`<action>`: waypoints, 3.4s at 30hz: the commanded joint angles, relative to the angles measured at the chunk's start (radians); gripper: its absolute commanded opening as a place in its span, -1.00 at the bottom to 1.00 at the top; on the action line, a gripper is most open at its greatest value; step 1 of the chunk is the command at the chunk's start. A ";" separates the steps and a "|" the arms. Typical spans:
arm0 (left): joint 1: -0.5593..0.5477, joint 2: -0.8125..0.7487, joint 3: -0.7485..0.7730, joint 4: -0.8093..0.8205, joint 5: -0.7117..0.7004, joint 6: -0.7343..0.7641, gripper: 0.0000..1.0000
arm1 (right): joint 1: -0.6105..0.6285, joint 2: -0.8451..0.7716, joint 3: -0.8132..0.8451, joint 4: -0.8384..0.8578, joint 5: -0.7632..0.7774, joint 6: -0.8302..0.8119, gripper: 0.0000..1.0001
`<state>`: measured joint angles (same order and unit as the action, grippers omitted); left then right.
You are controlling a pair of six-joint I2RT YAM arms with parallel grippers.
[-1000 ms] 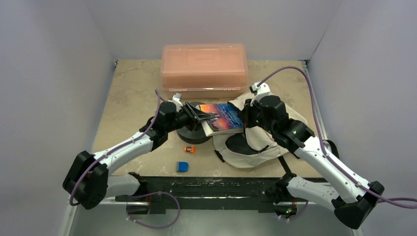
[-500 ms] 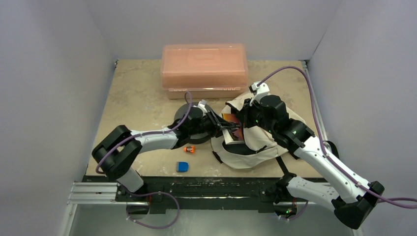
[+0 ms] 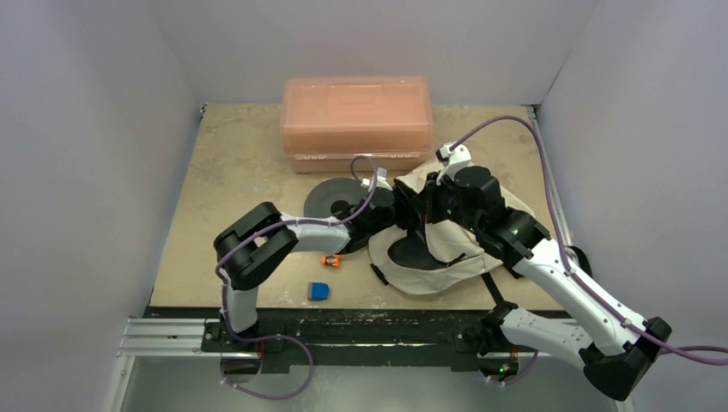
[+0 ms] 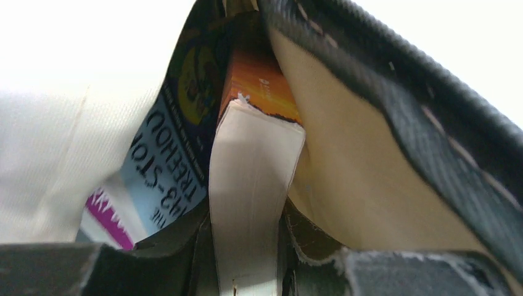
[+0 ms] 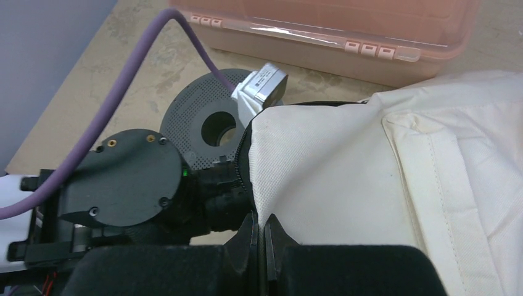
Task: Pack the student bag
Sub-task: Place the book in the student bag, then zip the student bag at the center of the board.
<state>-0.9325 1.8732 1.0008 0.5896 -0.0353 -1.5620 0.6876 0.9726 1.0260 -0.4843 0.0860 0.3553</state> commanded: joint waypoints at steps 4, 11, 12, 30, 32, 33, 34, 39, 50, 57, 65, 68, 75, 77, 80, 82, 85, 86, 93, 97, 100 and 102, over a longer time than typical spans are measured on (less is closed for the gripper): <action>-0.011 0.089 0.192 -0.001 -0.098 -0.068 -1.00 | 0.003 -0.044 0.034 0.070 -0.002 -0.008 -1.00; -0.012 0.079 0.245 -0.275 -0.010 -0.105 -0.27 | 0.004 -0.055 0.025 0.058 0.042 -0.029 -1.00; -0.014 0.070 0.253 -0.319 -0.001 -0.096 -0.21 | 0.004 -0.057 0.022 0.056 0.048 -0.032 -1.00; -0.015 -0.049 0.296 -0.686 0.121 -0.031 0.67 | 0.004 -0.066 0.014 0.038 0.087 -0.035 -1.00; -0.015 -0.071 0.292 -0.698 0.118 0.014 0.66 | 0.004 -0.065 0.014 0.035 0.091 -0.035 -1.00; -0.016 -0.080 0.295 -0.710 0.125 0.041 0.65 | 0.004 -0.062 0.012 0.035 0.093 -0.035 -1.00; -0.016 -0.088 0.295 -0.720 0.132 0.065 0.64 | 0.004 -0.060 0.010 0.035 0.095 -0.035 -1.00; -0.017 -0.213 0.215 -0.757 0.071 0.276 0.58 | 0.004 -0.057 0.007 0.015 0.115 -0.031 -1.00; -0.017 -0.639 -0.210 -0.478 0.065 0.712 0.51 | 0.004 -0.136 -0.085 0.019 0.209 -0.002 -1.00; -0.015 -0.903 -0.338 -0.462 -0.017 0.979 0.52 | 0.007 -0.011 -0.167 0.104 -0.221 0.014 -0.52; -0.015 -0.957 -0.351 -0.421 0.027 1.107 0.53 | 0.021 0.023 -0.145 0.063 -0.233 0.049 0.44; -0.017 -0.909 -0.342 -0.351 0.148 1.094 0.52 | 0.019 -0.069 -0.141 -0.031 0.143 0.220 0.97; -0.039 -0.685 -0.200 -0.321 0.333 1.007 0.37 | 0.019 -0.138 -0.176 -0.319 0.299 0.562 0.94; -0.058 -0.654 -0.168 -0.327 0.346 1.018 0.33 | 0.018 -0.158 -0.185 -0.398 0.247 0.623 0.90; -0.067 -0.643 -0.153 -0.327 0.337 1.025 0.33 | 0.019 -0.217 -0.227 -0.489 0.201 0.676 0.33; -0.068 -0.645 -0.152 -0.321 0.333 1.026 0.33 | 0.019 -0.263 -0.268 -0.513 0.183 0.711 0.08; -0.068 -0.652 -0.149 -0.337 0.325 1.027 0.33 | 0.020 -0.307 -0.310 -0.557 0.192 0.736 0.08; -0.068 -0.658 -0.149 -0.343 0.323 1.027 0.33 | 0.019 -0.314 -0.318 -0.574 0.203 0.743 0.08; -0.068 -0.699 -0.172 -0.376 0.303 1.029 0.36 | 0.019 -0.277 -0.351 -0.537 0.247 0.753 0.06; -0.068 -0.715 -0.184 -0.377 0.295 1.031 0.36 | 0.020 -0.248 -0.384 -0.464 0.241 0.744 0.04; -0.068 -0.709 -0.183 -0.378 0.298 1.032 0.36 | 0.019 -0.236 -0.400 -0.413 0.245 0.740 0.02; -0.068 -0.705 -0.179 -0.379 0.301 1.027 0.36 | 0.020 -0.226 -0.409 -0.386 0.240 0.742 -0.03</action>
<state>-0.9993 1.1790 0.8131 0.1936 0.2672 -0.5385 0.7067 0.7399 0.6277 -0.9585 0.2977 1.0775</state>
